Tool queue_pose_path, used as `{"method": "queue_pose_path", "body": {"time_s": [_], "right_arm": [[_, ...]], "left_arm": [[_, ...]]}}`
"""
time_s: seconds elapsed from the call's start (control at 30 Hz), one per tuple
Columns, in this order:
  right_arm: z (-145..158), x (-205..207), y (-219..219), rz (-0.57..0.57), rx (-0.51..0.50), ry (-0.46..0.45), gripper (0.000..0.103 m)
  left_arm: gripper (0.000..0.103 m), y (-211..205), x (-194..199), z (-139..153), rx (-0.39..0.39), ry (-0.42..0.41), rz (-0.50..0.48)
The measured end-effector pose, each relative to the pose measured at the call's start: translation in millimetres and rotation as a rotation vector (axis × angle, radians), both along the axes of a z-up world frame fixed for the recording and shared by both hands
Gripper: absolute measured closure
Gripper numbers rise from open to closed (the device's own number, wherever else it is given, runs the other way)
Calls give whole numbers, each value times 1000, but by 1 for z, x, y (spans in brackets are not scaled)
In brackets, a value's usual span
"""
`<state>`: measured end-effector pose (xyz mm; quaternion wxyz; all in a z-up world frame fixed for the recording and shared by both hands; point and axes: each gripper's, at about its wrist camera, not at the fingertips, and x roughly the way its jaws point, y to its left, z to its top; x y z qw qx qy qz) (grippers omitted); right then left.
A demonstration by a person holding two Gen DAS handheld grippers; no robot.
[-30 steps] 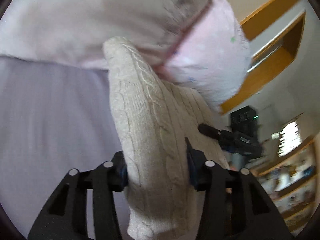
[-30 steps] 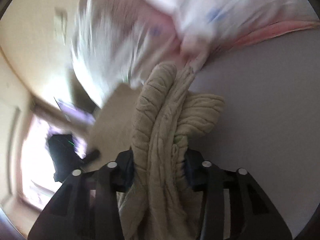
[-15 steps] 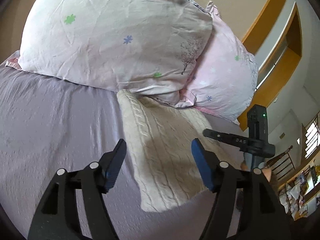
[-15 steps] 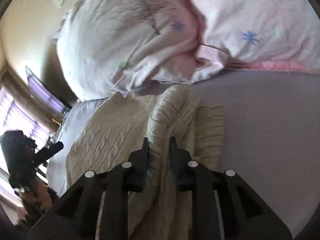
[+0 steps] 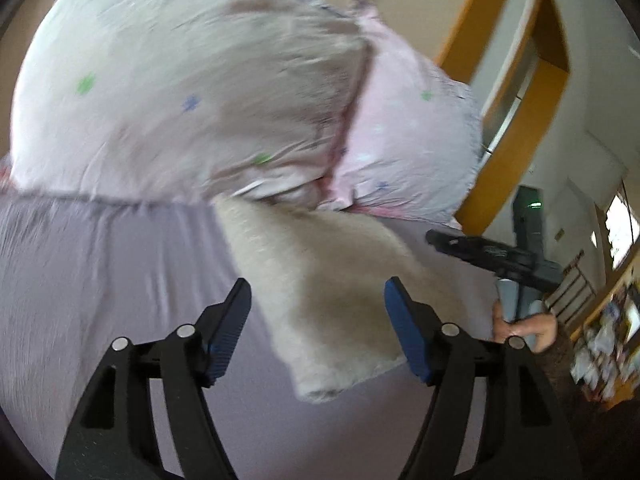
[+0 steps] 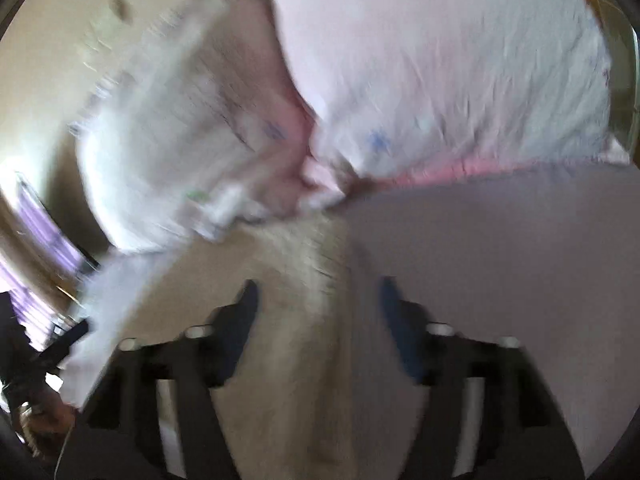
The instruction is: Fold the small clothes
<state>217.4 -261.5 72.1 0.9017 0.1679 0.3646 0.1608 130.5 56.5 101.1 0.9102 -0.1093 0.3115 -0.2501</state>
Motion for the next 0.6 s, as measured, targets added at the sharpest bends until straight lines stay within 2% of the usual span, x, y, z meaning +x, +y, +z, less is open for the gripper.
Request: {"method": "queue_pose_path", "body": {"time_s": [0.07, 0.17, 0.2, 0.27, 0.3, 0.33, 0.37, 0.4, 0.47, 0.57, 0.6], "right_arm": [[8, -10, 11, 68, 13, -36, 39], [4, -20, 33, 124, -22, -42, 42], [-3, -19, 40, 132, -48, -27, 42], [-16, -23, 45, 128, -103, 28, 42], [-33, -20, 51, 127, -157, 102, 42], [-44, -26, 50, 122, -190, 134, 42], [-46, -39, 44, 110, -207, 122, 40], [-48, -43, 45, 103, -216, 117, 34], [-60, -47, 41, 99, -185, 178, 30], [-54, -55, 32, 83, -132, 171, 30], [-46, -61, 25, 73, -98, 147, 30]], "left_arm": [[30, -21, 3, 8, 10, -36, -41], [30, -57, 13, 8, 27, -54, -107], [30, -67, 16, 5, 50, -46, -117], [31, -85, 26, -16, 137, 29, -118], [38, -87, 26, -24, 166, 55, -116], [42, -88, 22, -35, 197, 76, -118], [45, -86, 16, -41, 204, 77, -123], [45, -84, 9, -45, 202, 68, -129], [45, -79, -3, -48, 197, 65, -129], [44, -74, -17, -44, 188, 44, -108], [39, -71, -24, -41, 183, 29, -99]]}}
